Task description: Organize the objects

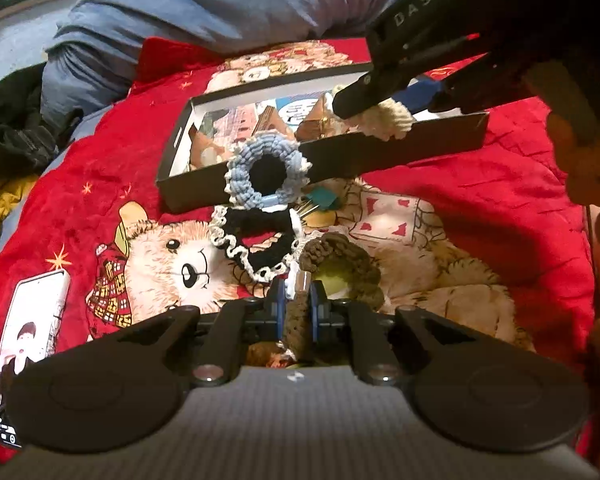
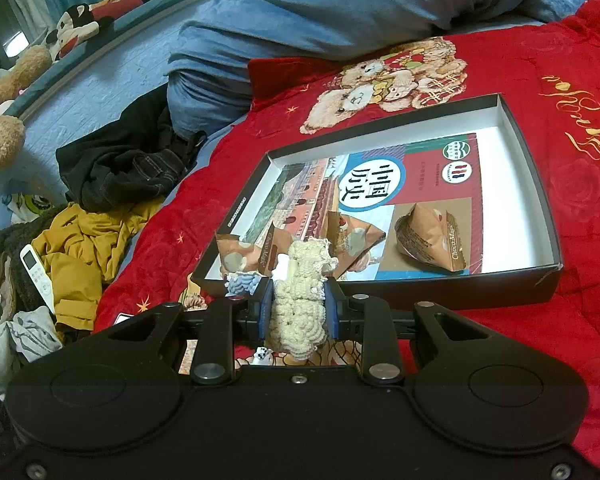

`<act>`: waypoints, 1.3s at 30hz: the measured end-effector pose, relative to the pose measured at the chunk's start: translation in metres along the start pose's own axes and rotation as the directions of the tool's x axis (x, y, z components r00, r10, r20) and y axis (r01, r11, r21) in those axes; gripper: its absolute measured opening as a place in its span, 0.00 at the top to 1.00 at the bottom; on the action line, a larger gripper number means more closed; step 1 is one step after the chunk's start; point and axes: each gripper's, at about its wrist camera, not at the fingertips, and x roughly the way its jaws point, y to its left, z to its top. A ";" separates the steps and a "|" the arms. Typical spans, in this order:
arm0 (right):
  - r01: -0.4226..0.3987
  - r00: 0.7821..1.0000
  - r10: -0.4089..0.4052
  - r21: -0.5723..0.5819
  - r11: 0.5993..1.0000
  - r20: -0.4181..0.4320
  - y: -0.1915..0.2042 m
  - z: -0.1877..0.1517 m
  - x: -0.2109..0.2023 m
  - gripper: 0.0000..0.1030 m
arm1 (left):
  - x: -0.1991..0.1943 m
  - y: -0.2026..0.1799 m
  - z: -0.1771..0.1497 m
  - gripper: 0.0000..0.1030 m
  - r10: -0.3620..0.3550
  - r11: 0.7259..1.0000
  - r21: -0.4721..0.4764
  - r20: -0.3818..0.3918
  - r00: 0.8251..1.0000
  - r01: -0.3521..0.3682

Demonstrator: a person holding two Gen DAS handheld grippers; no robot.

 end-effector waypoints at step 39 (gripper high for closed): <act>-0.051 0.986 0.045 0.032 0.998 0.159 0.007 0.035 -0.016 0.75 | -0.007 0.030 0.038 0.85 0.190 0.982 -0.087 0.405 0.894 -0.169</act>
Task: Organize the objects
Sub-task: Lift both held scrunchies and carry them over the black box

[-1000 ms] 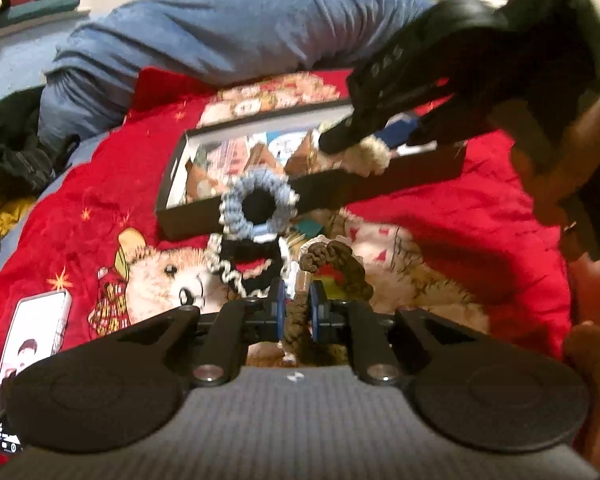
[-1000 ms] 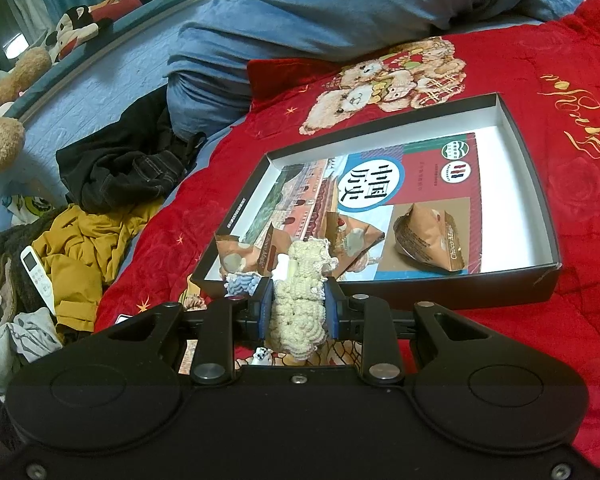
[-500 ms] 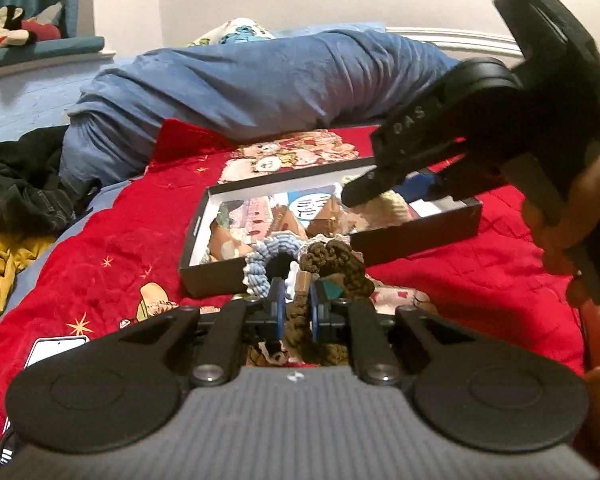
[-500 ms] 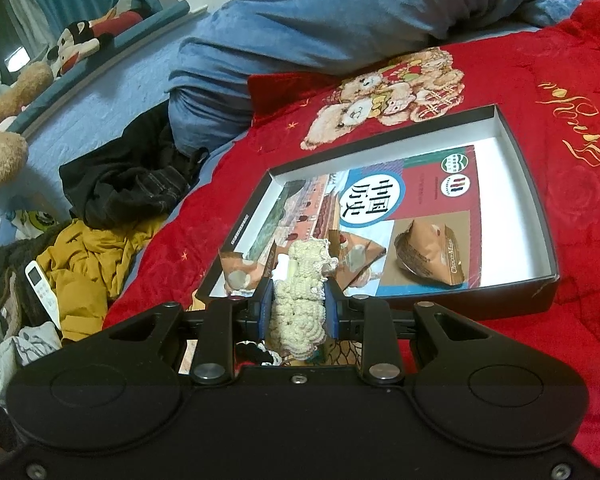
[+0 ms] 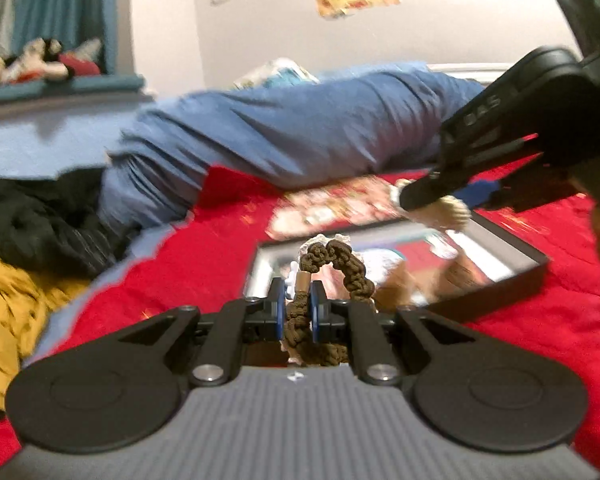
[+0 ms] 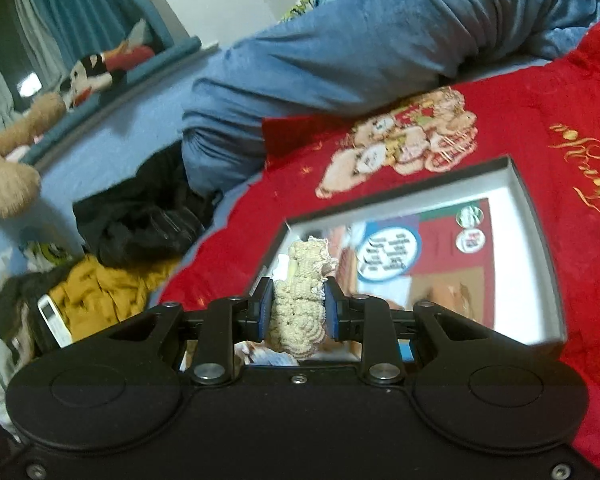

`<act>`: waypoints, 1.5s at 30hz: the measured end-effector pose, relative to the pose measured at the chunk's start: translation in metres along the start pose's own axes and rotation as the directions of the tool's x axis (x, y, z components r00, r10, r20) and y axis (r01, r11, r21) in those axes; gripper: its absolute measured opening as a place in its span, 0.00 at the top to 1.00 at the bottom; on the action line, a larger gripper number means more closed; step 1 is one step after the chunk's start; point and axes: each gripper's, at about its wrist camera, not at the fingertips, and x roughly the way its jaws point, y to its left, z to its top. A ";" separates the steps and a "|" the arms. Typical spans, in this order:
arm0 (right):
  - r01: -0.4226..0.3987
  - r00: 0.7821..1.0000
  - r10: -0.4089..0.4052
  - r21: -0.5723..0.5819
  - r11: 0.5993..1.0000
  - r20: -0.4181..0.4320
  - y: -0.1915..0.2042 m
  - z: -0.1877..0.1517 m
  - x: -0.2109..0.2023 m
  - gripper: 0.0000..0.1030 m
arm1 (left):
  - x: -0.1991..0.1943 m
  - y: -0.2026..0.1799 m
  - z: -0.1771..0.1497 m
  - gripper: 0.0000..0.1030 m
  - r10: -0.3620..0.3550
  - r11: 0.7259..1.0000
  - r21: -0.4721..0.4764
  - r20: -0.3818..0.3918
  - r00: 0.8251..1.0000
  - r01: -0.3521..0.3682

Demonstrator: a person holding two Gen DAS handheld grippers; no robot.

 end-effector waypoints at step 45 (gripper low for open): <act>0.069 0.994 -0.066 0.032 0.997 -0.090 0.021 0.025 0.124 0.75 | 0.111 0.031 0.024 0.85 0.095 0.985 -0.133 -0.096 0.991 -0.107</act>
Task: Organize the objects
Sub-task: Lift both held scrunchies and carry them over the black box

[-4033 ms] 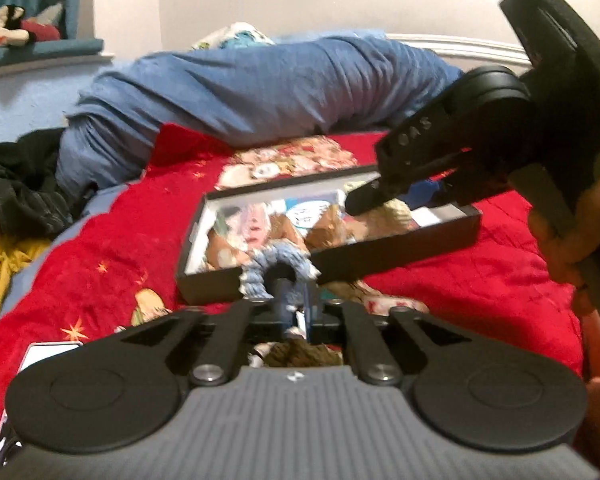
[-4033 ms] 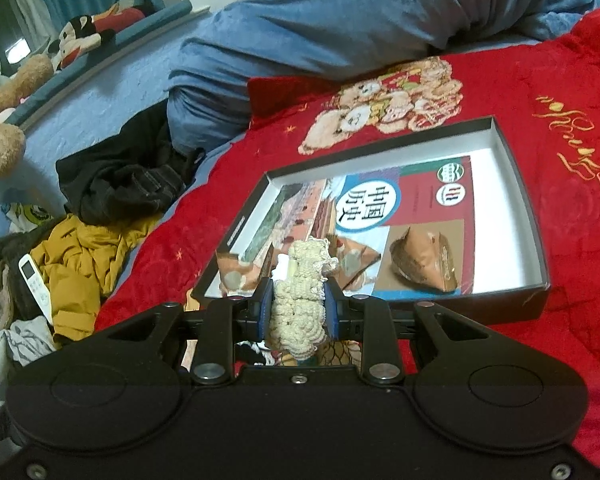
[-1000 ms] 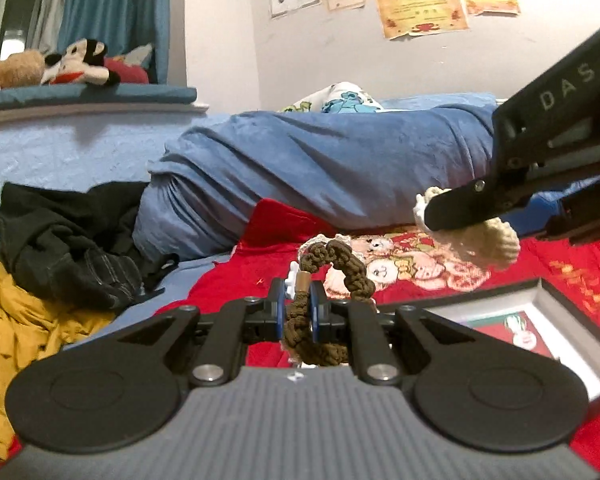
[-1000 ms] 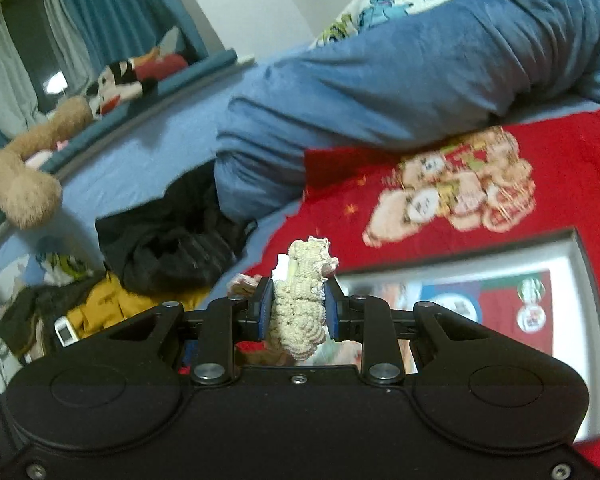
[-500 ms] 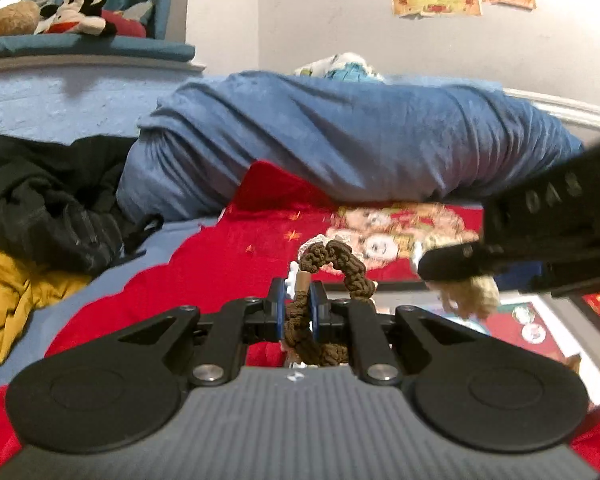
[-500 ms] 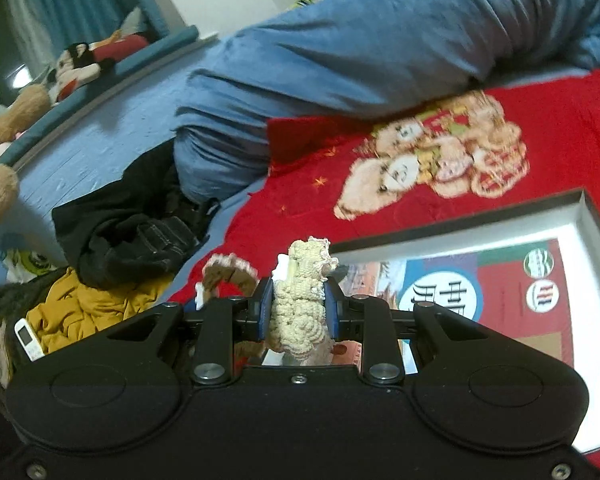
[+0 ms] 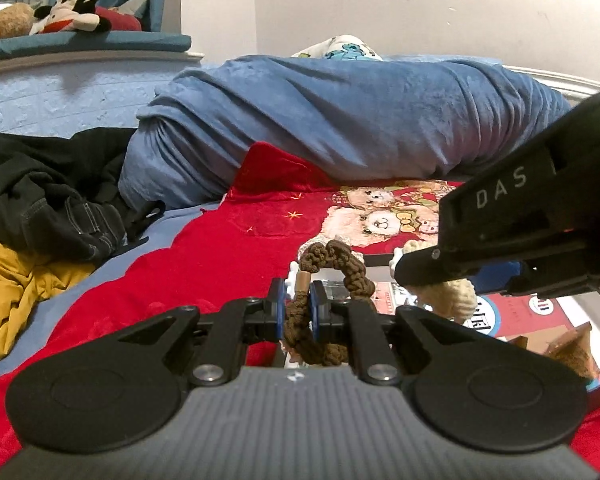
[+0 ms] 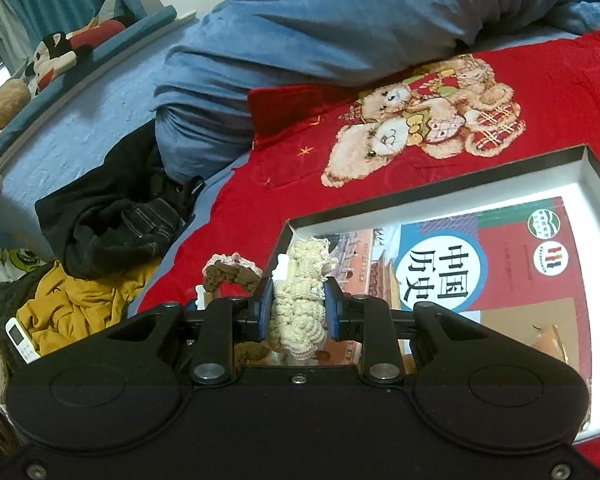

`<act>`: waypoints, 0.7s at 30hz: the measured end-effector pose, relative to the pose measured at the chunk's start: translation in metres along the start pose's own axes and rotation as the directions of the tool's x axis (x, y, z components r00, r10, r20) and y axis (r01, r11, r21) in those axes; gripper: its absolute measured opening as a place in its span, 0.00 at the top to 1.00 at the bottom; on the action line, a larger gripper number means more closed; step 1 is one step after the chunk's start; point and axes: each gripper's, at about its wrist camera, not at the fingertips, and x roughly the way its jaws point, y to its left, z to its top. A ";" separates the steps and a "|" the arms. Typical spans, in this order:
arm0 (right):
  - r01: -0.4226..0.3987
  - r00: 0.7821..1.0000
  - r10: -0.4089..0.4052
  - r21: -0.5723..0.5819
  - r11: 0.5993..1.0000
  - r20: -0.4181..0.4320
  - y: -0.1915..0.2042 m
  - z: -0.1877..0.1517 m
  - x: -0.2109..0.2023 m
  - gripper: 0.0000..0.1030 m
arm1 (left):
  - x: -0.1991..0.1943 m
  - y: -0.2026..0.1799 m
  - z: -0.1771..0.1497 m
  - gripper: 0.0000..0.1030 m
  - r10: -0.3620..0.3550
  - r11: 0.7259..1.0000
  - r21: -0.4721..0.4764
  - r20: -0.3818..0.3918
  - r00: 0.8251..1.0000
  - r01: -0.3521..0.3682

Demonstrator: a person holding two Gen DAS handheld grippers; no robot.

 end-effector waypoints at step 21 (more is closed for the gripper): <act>0.016 0.999 -0.015 0.009 1.000 -0.042 0.001 -0.003 0.025 0.72 | 0.009 -0.003 -0.010 0.84 0.011 1.000 0.012 -0.054 0.998 -0.011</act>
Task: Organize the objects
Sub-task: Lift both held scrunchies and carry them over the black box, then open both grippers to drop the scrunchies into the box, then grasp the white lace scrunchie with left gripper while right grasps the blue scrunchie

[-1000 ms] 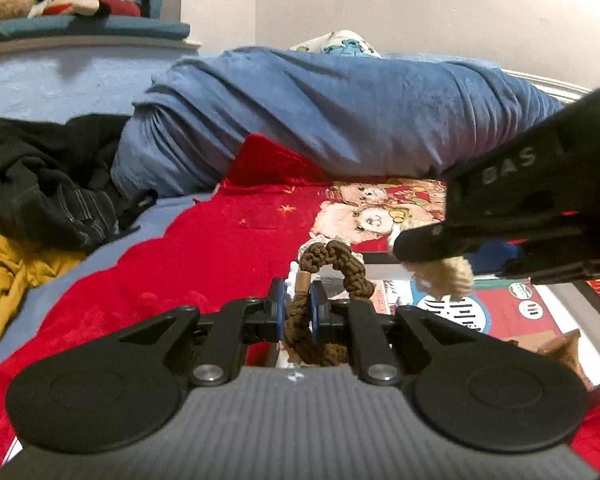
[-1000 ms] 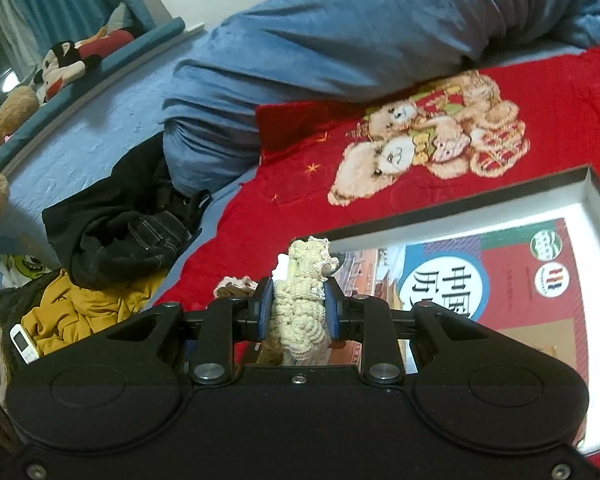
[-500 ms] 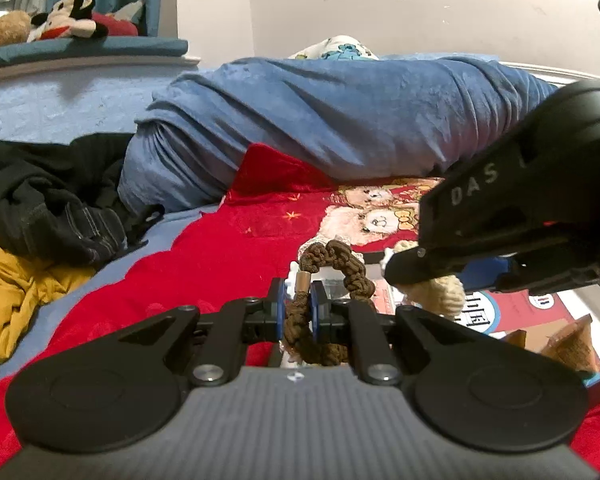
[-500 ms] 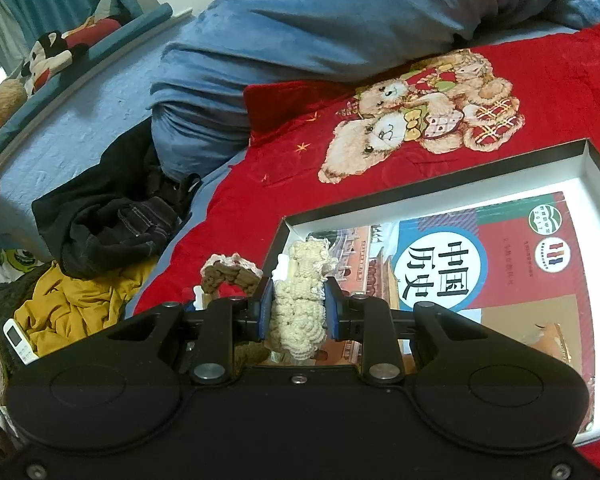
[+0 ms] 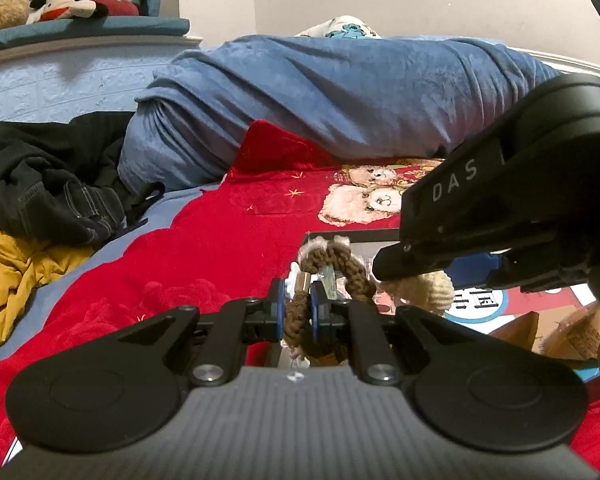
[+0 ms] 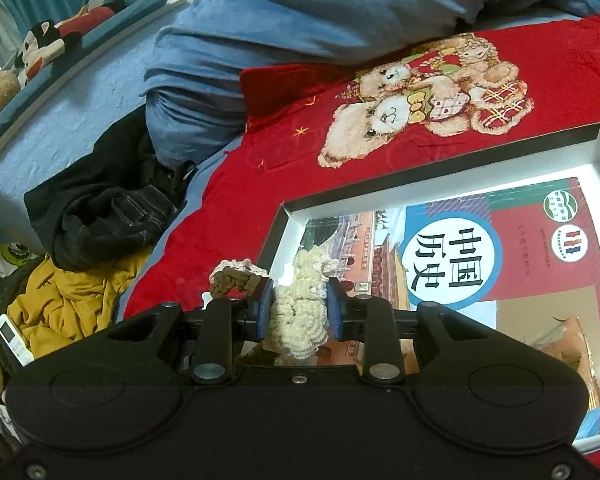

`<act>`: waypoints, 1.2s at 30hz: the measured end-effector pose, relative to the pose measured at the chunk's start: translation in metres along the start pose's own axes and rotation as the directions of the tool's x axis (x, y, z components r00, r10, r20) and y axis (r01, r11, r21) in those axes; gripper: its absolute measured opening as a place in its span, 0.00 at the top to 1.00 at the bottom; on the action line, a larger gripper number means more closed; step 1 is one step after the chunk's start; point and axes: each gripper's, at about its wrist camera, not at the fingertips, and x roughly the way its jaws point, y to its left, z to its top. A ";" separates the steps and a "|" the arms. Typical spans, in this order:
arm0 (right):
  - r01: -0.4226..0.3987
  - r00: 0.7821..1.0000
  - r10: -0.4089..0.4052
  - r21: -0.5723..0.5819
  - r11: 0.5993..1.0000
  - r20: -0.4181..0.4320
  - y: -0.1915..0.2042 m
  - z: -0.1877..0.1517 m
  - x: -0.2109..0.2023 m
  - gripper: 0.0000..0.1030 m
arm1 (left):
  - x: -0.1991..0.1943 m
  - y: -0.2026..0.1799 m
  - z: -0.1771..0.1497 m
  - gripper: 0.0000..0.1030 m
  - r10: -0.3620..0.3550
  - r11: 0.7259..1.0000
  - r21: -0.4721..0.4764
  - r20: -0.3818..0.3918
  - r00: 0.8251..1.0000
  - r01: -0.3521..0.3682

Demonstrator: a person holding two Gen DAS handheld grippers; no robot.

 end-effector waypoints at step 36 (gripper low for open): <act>-0.115 0.992 0.115 0.009 0.993 -0.049 -0.029 -0.060 -0.106 0.47 | -0.120 -0.019 -0.054 0.14 0.005 0.999 0.055 -0.105 0.994 0.001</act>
